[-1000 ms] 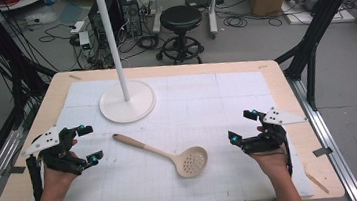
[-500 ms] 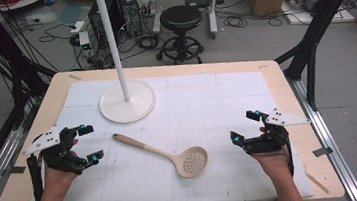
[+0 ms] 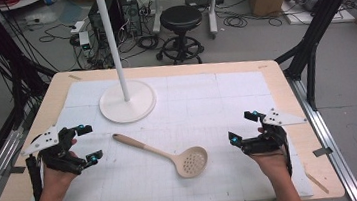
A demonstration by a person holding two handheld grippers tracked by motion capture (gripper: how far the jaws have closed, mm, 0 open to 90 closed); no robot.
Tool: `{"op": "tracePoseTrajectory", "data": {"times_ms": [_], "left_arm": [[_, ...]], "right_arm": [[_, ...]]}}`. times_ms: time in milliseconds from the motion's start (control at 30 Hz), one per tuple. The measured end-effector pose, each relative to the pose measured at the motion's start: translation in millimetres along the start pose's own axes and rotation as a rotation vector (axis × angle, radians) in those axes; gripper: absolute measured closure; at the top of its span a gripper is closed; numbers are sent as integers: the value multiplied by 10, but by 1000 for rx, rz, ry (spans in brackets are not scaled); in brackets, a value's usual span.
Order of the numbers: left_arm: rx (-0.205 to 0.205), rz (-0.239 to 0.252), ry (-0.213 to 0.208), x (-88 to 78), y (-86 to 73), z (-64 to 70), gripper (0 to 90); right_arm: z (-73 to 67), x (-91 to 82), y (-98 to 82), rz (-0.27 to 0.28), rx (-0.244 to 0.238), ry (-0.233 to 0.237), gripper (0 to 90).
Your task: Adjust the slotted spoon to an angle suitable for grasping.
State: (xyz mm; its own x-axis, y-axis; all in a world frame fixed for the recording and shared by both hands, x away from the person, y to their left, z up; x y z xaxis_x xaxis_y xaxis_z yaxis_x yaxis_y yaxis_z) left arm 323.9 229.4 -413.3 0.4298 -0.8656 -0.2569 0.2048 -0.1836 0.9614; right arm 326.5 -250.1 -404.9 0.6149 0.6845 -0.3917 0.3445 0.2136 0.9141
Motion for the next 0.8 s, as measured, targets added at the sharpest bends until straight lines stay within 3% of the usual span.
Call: {"op": "tracePoseTrajectory", "data": {"times_ms": [467,800], "left_arm": [[1,-8,11,-35,0,-7,17],[4,-11,8,-49,4,-7,17]], "right_arm": [[-59,44,45,-8,-7,11,3],[-223,192,303,-38,-66,33,3]]}}
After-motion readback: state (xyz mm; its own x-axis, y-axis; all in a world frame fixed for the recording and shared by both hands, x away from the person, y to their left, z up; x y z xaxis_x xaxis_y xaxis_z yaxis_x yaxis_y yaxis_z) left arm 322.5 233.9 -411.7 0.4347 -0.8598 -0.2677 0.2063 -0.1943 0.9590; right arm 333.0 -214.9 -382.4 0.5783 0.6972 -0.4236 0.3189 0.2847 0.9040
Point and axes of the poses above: each handheld gripper's, and its own axes: x roughly forward along the jaws, y roughly out of its top, z roughly to its right, the point moved 6 cm from there along x, roughly forward along the jaws, and after that the axes turned 7 degrees about -z, right-handed, at the moved point
